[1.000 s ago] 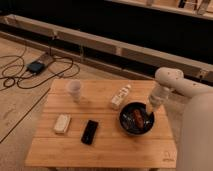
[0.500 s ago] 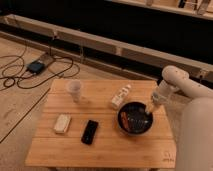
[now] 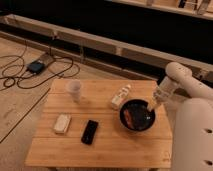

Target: Pick up the ceramic bowl

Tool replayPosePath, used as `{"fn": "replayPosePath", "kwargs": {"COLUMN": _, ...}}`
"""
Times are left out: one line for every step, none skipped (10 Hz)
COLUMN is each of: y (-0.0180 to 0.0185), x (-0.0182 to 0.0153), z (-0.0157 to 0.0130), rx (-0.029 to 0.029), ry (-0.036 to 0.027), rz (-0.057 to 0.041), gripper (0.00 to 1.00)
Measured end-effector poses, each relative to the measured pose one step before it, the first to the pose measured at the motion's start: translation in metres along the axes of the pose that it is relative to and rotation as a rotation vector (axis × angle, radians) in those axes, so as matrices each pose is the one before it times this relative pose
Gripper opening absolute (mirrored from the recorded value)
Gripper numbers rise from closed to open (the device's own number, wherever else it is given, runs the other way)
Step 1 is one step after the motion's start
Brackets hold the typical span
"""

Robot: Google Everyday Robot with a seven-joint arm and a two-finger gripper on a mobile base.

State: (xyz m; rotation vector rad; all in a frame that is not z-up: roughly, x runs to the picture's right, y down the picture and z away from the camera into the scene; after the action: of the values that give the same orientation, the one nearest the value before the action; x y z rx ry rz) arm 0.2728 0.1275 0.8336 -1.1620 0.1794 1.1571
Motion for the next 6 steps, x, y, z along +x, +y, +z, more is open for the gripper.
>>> {"fn": "replayPosePath", "kwargs": {"y": 0.00200, "x": -0.00248, "z": -0.00387, "rx": -0.00090, "ry": -0.00126, "rz": -0.01040, "gripper": 0.00}}
{"fn": "replayPosePath", "kwargs": {"y": 0.00185, "x": -0.00211, "z": -0.00266, "rx": -0.00087, "ry": 0.00059, "rz": -0.01051, "gripper": 0.00}}
{"fn": "replayPosePath", "kwargs": {"y": 0.00414, "x": -0.00374, "z": -0.00532, "rx": -0.00001, "ry": -0.00052, "rz": -0.01759, "gripper": 0.00}}
{"fn": "replayPosePath", "kwargs": {"y": 0.00191, "x": -0.00160, "z": -0.00208, "rx": -0.00026, "ry": 0.00133, "rz": -0.00822, "gripper": 0.00}}
{"fn": "replayPosePath", "kwargs": {"y": 0.00187, "x": -0.00139, "z": -0.00189, "rx": -0.00056, "ry": 0.00069, "rz": -0.00740, "gripper": 0.00}}
{"fn": "replayPosePath", "kwargs": {"y": 0.00198, "x": -0.00100, "z": -0.00182, "rx": -0.00107, "ry": 0.00125, "rz": -0.00967, "gripper": 0.00}}
